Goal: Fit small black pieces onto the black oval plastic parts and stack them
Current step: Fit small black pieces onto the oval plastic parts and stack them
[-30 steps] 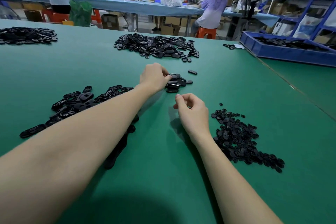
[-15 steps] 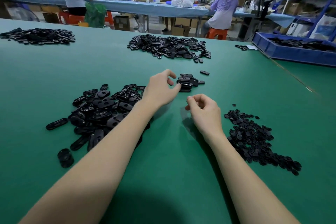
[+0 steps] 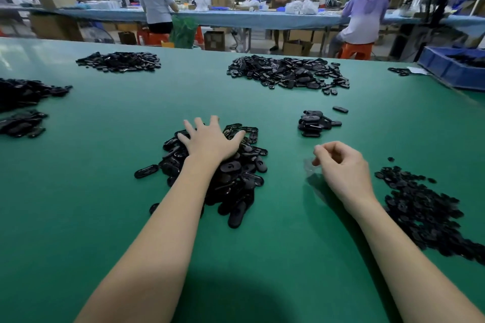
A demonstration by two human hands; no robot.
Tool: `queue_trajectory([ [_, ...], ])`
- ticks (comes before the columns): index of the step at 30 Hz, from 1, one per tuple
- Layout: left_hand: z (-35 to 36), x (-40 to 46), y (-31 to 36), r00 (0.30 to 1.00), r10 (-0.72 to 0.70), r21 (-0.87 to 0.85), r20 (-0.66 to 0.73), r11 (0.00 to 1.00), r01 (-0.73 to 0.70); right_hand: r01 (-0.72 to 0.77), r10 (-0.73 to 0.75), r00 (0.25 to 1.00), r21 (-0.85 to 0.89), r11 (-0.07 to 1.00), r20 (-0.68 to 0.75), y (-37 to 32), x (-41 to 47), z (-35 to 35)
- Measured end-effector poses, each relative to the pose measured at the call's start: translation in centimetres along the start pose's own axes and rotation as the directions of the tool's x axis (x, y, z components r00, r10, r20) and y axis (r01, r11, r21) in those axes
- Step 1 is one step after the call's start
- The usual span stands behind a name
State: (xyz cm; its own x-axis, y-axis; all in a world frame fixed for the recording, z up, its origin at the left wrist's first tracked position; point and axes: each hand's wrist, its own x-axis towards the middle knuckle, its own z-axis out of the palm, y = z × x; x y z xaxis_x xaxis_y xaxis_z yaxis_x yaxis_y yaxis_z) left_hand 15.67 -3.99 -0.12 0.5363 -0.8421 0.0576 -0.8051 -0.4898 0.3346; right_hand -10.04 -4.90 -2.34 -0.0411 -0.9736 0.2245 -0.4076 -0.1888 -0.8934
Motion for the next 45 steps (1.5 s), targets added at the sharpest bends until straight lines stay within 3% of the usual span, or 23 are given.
queue_trajectory([
  [3,0.4,0.0,0.2,0.999,-0.013,0.034,0.036,0.999,0.012,0.005,-0.005,1.0,-0.015,1.0,0.01,0.1,0.1,0.0],
  [13,1.8,-1.7,3.4,0.984,0.175,0.023,-0.034,0.984,-0.174,0.011,-0.01,1.0,-0.061,0.998,0.021,0.2,0.1,0.0],
  [28,0.5,-2.6,4.0,0.964,0.155,-0.326,-0.217,0.919,-0.221,0.009,-0.005,0.999,-0.097,0.995,0.036,0.1,0.0,0.0],
  [37,0.4,-2.5,4.1,0.955,0.212,-0.351,-0.207,0.895,-0.275,0.005,0.0,0.999,-0.113,0.994,0.047,0.0,0.0,0.0],
  [45,0.1,-2.7,4.9,0.907,0.266,-0.35,-0.328,0.857,-0.378,0.005,0.001,0.998,-0.11,0.994,0.055,-0.1,-0.1,0.0],
])
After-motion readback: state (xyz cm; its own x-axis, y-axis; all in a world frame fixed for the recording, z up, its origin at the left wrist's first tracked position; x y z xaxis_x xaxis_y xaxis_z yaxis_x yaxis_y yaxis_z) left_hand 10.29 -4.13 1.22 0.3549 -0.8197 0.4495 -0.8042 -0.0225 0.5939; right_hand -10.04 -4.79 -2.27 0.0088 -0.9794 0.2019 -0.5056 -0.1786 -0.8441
